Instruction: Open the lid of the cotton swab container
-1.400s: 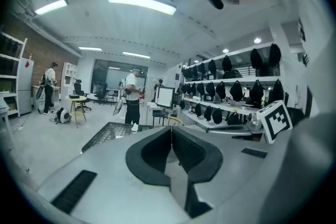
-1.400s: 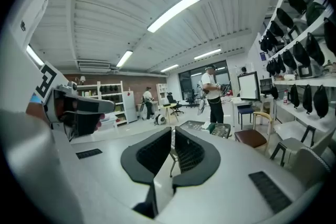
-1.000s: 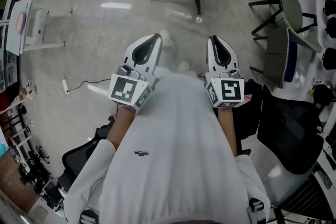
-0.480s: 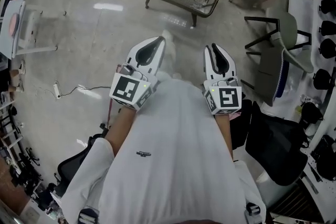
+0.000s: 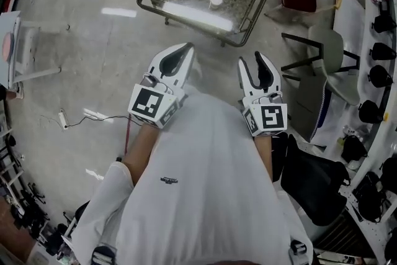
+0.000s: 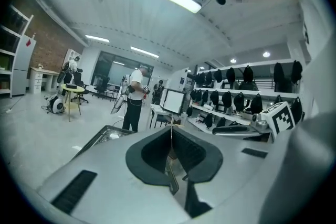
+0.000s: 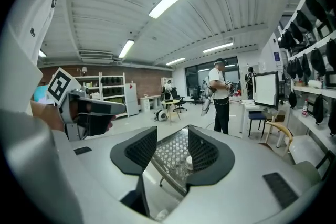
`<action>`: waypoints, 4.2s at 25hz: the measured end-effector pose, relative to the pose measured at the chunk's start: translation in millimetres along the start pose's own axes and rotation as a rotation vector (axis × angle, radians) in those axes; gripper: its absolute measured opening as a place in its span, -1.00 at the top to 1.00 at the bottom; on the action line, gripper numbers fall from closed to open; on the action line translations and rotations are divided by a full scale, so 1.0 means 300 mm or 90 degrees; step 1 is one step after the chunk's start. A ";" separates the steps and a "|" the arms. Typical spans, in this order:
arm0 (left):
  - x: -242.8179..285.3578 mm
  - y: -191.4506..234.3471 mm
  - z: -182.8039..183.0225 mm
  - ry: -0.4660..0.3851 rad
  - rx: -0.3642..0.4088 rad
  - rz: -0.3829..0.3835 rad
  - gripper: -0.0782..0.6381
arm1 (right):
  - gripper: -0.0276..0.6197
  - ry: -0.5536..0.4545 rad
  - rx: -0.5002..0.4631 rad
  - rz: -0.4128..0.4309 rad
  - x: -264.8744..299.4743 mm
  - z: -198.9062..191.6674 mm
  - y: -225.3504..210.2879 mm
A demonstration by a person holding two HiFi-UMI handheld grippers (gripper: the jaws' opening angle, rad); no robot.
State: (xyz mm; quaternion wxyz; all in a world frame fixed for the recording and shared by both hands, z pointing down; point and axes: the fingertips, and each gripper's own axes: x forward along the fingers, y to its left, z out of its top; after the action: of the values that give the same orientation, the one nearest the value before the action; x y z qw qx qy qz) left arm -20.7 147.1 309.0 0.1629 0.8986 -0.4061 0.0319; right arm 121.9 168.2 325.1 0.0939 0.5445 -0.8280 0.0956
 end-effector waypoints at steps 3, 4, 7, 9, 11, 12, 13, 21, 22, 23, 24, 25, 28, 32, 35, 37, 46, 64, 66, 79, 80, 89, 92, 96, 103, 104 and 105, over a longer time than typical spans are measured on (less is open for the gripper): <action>0.089 0.093 0.053 0.003 0.009 -0.014 0.76 | 0.35 -0.003 -0.002 0.001 0.110 0.049 -0.035; 0.117 0.125 0.076 0.001 0.014 -0.017 0.76 | 0.34 -0.009 -0.003 0.000 0.147 0.067 -0.048; 0.199 0.209 0.132 -0.004 0.026 -0.029 0.76 | 0.32 -0.021 -0.004 -0.004 0.254 0.104 -0.087; 0.246 0.258 0.153 -0.006 0.027 -0.036 0.76 | 0.31 -0.013 -0.001 -0.010 0.323 0.110 -0.109; 0.291 0.300 0.176 -0.005 0.025 -0.041 0.76 | 0.31 -0.011 0.002 -0.018 0.384 0.119 -0.131; 0.312 0.317 0.187 -0.006 0.026 -0.044 0.76 | 0.31 -0.013 0.002 -0.023 0.410 0.125 -0.142; 0.330 0.330 0.198 -0.009 0.029 -0.049 0.76 | 0.31 -0.016 0.001 -0.027 0.431 0.131 -0.151; 0.416 0.365 0.219 -0.001 0.028 -0.084 0.76 | 0.28 -0.015 0.009 -0.025 0.525 0.159 -0.193; 0.423 0.367 0.210 0.006 0.026 -0.084 0.76 | 0.27 -0.013 0.003 -0.023 0.534 0.159 -0.197; 0.433 0.370 0.201 0.014 0.025 -0.083 0.76 | 0.27 -0.012 0.003 -0.020 0.543 0.160 -0.203; 0.445 0.374 0.196 0.020 0.024 -0.082 0.76 | 0.26 -0.012 0.007 -0.016 0.551 0.159 -0.212; 0.456 0.376 0.193 0.024 0.022 -0.081 0.76 | 0.25 -0.012 0.013 -0.011 0.557 0.156 -0.222; 0.487 0.377 0.173 0.039 0.017 -0.075 0.76 | 0.23 -0.014 0.042 0.006 0.576 0.129 -0.265; 0.548 0.375 0.139 0.057 0.016 -0.068 0.76 | 0.22 0.000 0.042 0.021 0.614 0.062 -0.345; 0.561 0.386 0.094 0.085 0.012 -0.056 0.76 | 0.22 0.032 0.019 0.036 0.638 -0.001 -0.359; 0.574 0.399 0.056 0.104 0.008 -0.046 0.76 | 0.18 0.052 0.025 0.068 0.662 -0.050 -0.354; 0.650 0.474 -0.112 0.174 -0.012 -0.004 0.76 | 0.12 0.116 -0.024 0.169 0.800 -0.285 -0.354; 0.787 0.546 -0.416 0.237 -0.044 0.003 0.77 | 0.08 0.218 -0.115 0.273 1.013 -0.758 -0.330; 0.792 0.548 -0.445 0.245 -0.046 0.004 0.77 | 0.08 0.223 -0.126 0.283 1.032 -0.802 -0.327; 0.815 0.587 -0.605 0.274 -0.061 0.023 0.77 | 0.08 0.235 -0.175 0.325 1.143 -1.003 -0.303; 0.816 0.589 -0.613 0.276 -0.062 0.024 0.77 | 0.08 0.234 -0.177 0.327 1.149 -1.010 -0.299; 0.803 0.591 -0.627 0.277 -0.066 0.040 0.77 | 0.08 0.227 -0.210 0.335 1.187 -1.040 -0.279; 0.797 0.592 -0.627 0.274 -0.066 0.042 0.77 | 0.08 0.229 -0.220 0.335 1.195 -1.053 -0.274; 0.787 0.587 -0.622 0.272 -0.064 0.043 0.77 | 0.11 0.223 -0.222 0.330 1.201 -1.049 -0.274; 0.778 0.583 -0.626 0.272 -0.059 0.036 0.77 | 0.14 0.221 -0.221 0.327 1.204 -1.054 -0.270; 0.777 0.583 -0.625 0.271 -0.059 0.035 0.77 | 0.14 0.221 -0.221 0.325 1.203 -1.052 -0.269; 0.776 0.583 -0.624 0.271 -0.058 0.035 0.77 | 0.14 0.219 -0.219 0.323 1.202 -1.047 -0.268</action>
State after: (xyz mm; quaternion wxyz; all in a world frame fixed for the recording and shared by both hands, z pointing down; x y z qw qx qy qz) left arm 19.5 -68.6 576.6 0.2847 0.8521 -0.3877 0.2065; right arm 71.6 -99.8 726.0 0.2960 0.2735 -0.9129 0.0653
